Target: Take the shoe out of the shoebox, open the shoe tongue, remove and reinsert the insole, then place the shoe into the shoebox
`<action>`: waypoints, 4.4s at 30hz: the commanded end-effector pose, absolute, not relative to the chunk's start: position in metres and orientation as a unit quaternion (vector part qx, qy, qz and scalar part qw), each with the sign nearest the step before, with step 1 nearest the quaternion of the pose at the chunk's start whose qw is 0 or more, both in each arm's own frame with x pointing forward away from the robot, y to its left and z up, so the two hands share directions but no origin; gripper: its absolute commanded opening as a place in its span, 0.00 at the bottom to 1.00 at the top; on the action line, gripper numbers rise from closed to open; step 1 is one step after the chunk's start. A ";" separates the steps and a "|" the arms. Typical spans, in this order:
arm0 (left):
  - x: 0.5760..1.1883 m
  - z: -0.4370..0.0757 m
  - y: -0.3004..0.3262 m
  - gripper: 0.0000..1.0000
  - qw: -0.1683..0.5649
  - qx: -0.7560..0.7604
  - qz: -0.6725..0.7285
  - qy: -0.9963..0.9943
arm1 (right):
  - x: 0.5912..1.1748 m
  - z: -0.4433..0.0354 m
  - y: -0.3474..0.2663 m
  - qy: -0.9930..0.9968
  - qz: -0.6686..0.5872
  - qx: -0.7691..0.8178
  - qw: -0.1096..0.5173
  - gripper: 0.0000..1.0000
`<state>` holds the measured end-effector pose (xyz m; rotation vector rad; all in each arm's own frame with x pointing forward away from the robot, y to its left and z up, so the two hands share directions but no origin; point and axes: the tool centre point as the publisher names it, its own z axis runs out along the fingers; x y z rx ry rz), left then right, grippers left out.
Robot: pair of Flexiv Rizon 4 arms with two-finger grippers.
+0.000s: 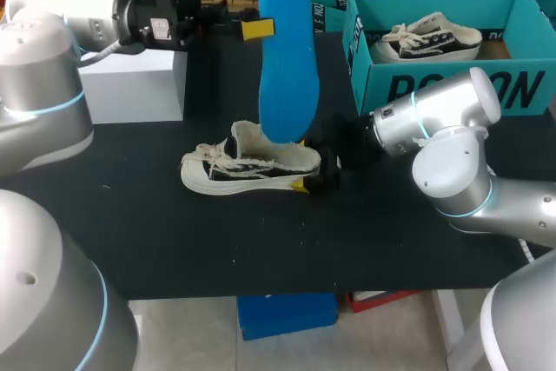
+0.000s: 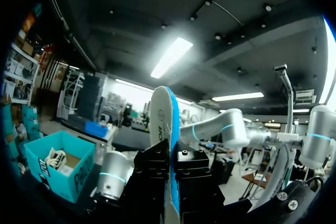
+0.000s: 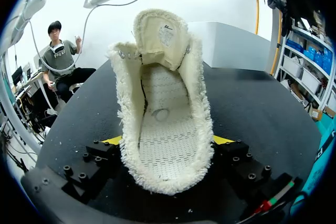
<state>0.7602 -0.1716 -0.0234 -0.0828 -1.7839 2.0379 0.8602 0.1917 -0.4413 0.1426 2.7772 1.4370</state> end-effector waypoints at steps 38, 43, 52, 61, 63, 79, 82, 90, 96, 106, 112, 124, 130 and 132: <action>0.750 -0.019 -0.168 0.00 0.200 -0.018 0.733 -0.650 | 0.862 -0.398 0.163 0.952 0.304 0.026 -0.036 1.00; 0.750 -0.019 -0.168 0.00 0.200 -0.018 0.733 -0.650 | 0.864 -0.390 0.161 0.964 0.263 0.025 -0.042 1.00; 0.750 -0.019 -0.168 0.00 0.200 -0.018 0.733 -0.650 | 0.867 -0.373 0.162 0.982 0.187 0.019 -0.034 1.00; 0.750 -0.019 -0.168 0.00 0.200 -0.018 0.733 -0.650 | 0.871 -0.360 0.171 0.990 0.141 0.010 -0.024 1.00; 0.750 -0.019 -0.168 0.00 0.200 -0.018 0.733 -0.650 | 0.872 -0.359 0.173 0.990 0.138 0.008 -0.022 1.00; 0.750 -0.019 -0.168 0.00 0.200 -0.018 0.733 -0.650 | 0.881 -0.358 0.187 0.993 0.112 -0.004 -0.031 1.00; 0.750 -0.019 -0.168 0.00 0.200 -0.018 0.733 -0.650 | 0.881 -0.358 0.188 0.994 0.105 -0.005 -0.032 1.00; 0.750 -0.019 -0.168 0.00 0.200 -0.018 0.733 -0.650 | 0.880 -0.354 0.191 0.995 0.099 -0.005 -0.027 1.00; 0.750 -0.019 -0.168 0.00 0.200 -0.018 0.733 -0.650 | 0.879 -0.354 0.192 0.995 0.100 -0.005 -0.024 1.00; 0.750 -0.019 -0.168 0.00 0.200 -0.018 0.733 -0.650 | 0.877 -0.354 0.193 0.994 0.105 -0.004 -0.020 1.00; 0.750 -0.019 -0.168 0.00 0.200 -0.018 0.733 -0.650 | 0.870 -0.354 0.189 0.992 0.124 -0.002 -0.011 1.00; 0.750 -0.019 -0.168 0.00 0.200 -0.018 0.733 -0.650 | 0.859 -0.360 0.177 0.980 0.198 0.001 0.014 1.00; 0.750 -0.019 -0.168 0.00 0.200 -0.018 0.733 -0.650 | 0.858 -0.367 0.173 0.970 0.242 0.002 0.024 1.00; 0.750 -0.019 -0.168 0.00 0.200 -0.018 0.733 -0.650 | 0.859 -0.369 0.171 0.966 0.255 0.002 0.026 1.00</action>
